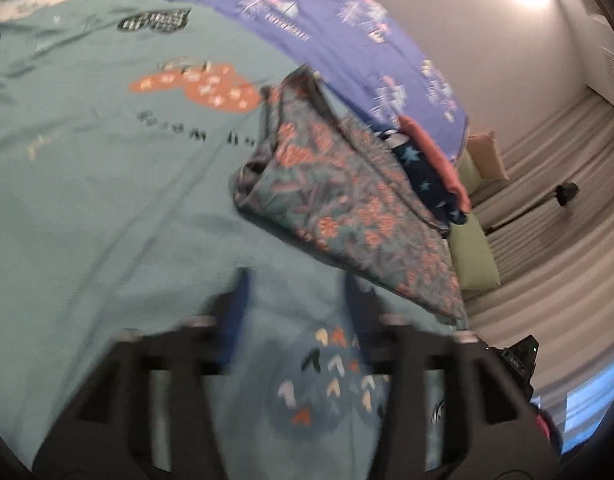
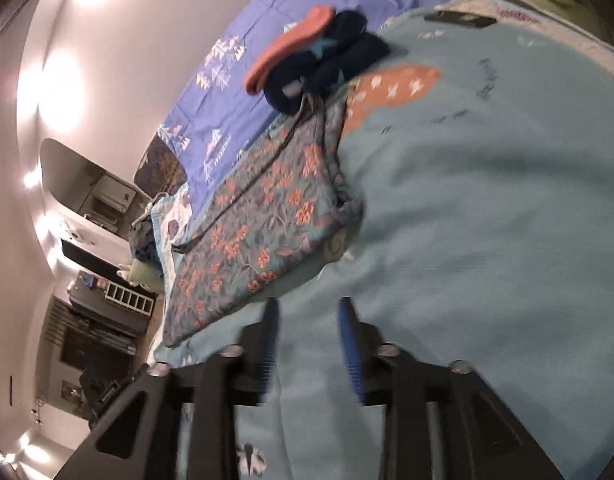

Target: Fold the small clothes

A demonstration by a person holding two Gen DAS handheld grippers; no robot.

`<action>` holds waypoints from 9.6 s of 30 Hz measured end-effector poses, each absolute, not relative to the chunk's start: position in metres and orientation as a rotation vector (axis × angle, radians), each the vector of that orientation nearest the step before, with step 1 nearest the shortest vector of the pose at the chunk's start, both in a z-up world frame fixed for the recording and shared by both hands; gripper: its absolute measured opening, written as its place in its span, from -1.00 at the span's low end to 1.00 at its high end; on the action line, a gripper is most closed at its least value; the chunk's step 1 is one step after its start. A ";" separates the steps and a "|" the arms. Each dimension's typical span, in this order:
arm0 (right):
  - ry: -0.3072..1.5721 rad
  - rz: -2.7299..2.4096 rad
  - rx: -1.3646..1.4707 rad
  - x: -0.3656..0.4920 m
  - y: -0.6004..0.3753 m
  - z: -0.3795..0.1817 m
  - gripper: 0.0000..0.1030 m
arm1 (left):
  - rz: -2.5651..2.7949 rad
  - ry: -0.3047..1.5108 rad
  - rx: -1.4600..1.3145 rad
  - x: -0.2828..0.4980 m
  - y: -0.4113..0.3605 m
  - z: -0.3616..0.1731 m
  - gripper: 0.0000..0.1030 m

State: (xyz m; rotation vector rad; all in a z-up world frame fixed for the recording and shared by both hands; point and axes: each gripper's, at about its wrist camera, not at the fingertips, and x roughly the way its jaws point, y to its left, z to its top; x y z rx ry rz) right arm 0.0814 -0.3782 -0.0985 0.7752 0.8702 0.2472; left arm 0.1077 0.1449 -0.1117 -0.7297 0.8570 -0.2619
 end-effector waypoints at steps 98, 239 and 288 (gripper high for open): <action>0.772 0.299 0.222 0.193 -0.372 -0.038 -0.91 | -0.359 0.702 -0.238 0.210 0.115 -0.046 -0.84; 0.752 0.662 -0.197 0.012 0.032 -0.087 -0.86 | -0.386 0.821 -0.511 0.080 0.190 -0.098 0.50; 0.504 0.419 0.482 -0.032 -0.293 -0.034 -0.88 | -0.634 0.945 -0.109 0.179 -0.173 0.001 -0.79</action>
